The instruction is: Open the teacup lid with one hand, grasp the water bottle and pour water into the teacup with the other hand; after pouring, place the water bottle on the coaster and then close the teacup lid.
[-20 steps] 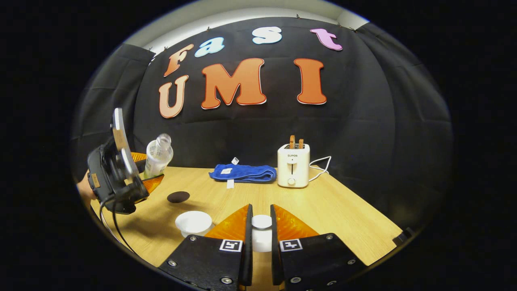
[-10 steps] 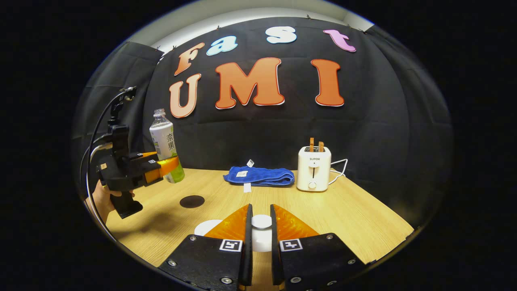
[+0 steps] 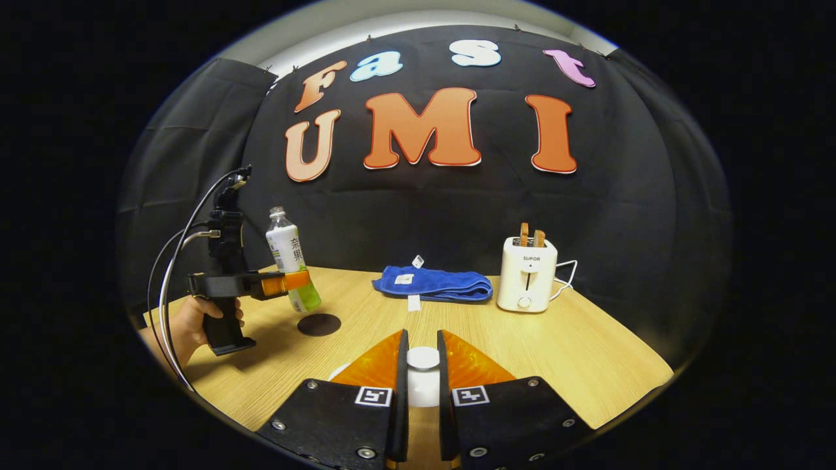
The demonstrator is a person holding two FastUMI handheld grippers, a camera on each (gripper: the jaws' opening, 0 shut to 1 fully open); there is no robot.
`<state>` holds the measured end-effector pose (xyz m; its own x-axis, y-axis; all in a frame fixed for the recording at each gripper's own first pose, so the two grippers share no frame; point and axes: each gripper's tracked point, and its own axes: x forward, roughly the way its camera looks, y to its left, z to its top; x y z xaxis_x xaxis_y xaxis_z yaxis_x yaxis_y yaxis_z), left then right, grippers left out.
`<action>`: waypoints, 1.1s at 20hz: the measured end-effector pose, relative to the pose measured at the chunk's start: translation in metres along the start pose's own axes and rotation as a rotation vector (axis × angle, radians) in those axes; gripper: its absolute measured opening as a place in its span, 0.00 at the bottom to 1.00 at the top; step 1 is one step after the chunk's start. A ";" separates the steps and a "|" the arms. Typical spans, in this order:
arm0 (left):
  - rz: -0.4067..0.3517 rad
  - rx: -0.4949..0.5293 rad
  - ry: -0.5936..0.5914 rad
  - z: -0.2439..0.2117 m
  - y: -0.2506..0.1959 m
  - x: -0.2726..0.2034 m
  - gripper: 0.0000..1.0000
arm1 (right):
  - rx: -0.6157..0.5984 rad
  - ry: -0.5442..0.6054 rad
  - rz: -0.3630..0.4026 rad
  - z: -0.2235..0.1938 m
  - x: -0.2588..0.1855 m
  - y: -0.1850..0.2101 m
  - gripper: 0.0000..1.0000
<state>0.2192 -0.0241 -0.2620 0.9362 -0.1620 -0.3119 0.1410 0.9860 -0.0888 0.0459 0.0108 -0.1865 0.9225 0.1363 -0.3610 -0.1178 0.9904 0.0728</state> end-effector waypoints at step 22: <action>-0.011 0.105 0.140 -0.057 -0.015 -0.001 1.00 | -0.041 0.050 0.085 -0.022 0.023 0.035 0.19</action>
<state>0.1976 -0.0405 -0.3147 0.8815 -0.1691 -0.4408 0.1905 0.9817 0.0043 0.0552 0.0495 -0.2128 0.8894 0.2200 -0.4008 -0.2108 0.9752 0.0675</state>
